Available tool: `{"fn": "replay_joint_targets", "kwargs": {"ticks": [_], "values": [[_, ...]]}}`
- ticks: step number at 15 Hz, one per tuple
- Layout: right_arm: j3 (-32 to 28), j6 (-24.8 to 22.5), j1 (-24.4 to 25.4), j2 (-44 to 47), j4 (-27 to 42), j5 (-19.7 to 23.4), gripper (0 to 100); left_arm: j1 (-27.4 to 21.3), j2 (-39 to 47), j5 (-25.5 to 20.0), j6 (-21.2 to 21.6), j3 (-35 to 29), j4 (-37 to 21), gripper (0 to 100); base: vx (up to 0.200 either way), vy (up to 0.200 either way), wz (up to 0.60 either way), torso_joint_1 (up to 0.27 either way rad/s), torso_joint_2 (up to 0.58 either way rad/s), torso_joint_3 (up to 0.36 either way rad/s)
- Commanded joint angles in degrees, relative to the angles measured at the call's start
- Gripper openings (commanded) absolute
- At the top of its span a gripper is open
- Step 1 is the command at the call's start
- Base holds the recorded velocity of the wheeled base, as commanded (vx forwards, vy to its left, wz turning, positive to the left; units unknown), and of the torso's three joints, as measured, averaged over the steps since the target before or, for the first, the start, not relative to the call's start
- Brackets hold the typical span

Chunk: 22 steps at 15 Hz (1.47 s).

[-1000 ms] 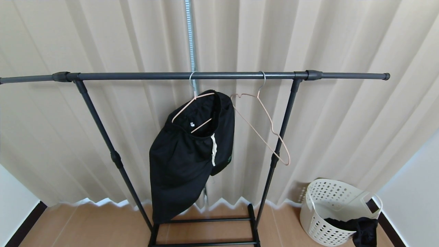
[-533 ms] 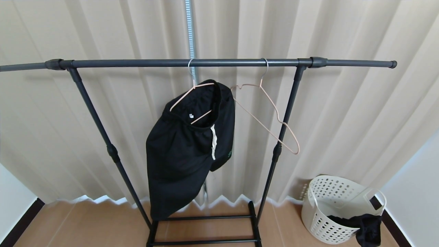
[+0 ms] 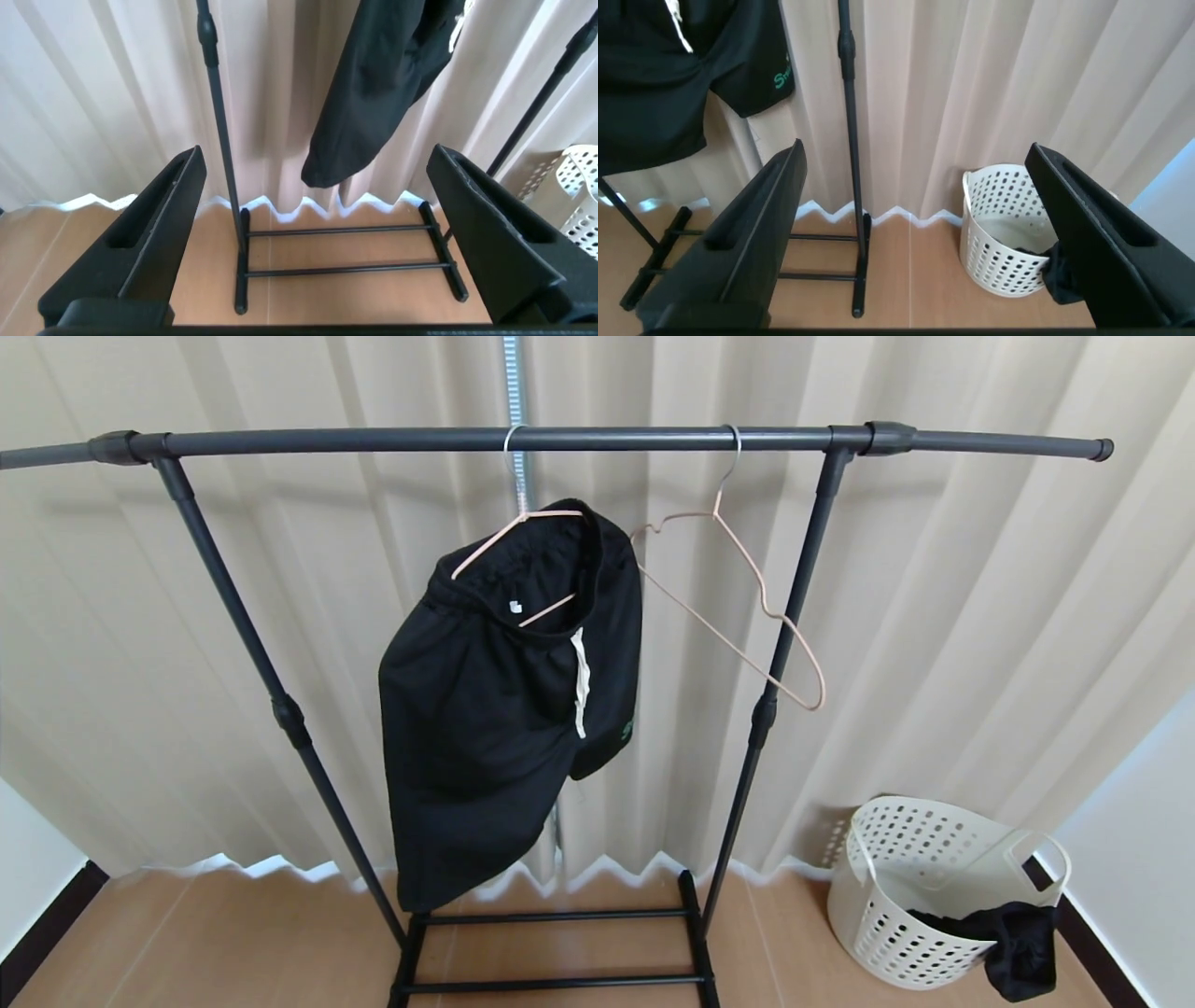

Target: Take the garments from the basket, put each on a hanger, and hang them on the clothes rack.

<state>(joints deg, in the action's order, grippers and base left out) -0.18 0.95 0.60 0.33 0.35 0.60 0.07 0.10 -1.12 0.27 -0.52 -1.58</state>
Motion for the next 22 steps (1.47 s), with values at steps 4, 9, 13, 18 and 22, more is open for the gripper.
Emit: {"fn": "replay_joint_targets", "kwargs": {"ticks": [4, 9, 13, 18, 22], "values": [[0.01, 0.02, 0.02, 0.11, 0.0, 0.02, 100, 0.01, 0.08, -0.02, 0.0, 0.0, 0.0, 100, 0.0, 0.0, 0.0, -0.207, 0.53, 0.327], [0.01, -0.07, 0.02, 0.11, 0.0, 0.02, 100, 0.01, 0.08, -0.02, -0.09, 0.0, 0.0, 100, 0.0, 0.0, 0.0, -0.177, 0.51, 0.324], [0.01, -0.07, 0.02, 0.11, 0.0, 0.02, 100, 0.01, 0.08, -0.02, 0.0, 0.0, 0.0, 100, 0.0, 0.0, 0.0, -0.147, 0.49, 0.337], [0.01, -0.07, 0.02, 0.11, 0.0, 0.02, 100, 0.01, 0.08, -0.02, 0.0, 0.0, 0.0, 100, 0.0, 0.0, 0.0, -0.105, 0.46, 0.353], [0.01, -0.07, 0.02, 0.11, 0.0, 0.02, 100, 0.01, 0.08, -0.02, 0.0, 0.0, 0.0, 100, 0.0, 0.0, 0.0, -0.044, 0.35, 0.305]]}}
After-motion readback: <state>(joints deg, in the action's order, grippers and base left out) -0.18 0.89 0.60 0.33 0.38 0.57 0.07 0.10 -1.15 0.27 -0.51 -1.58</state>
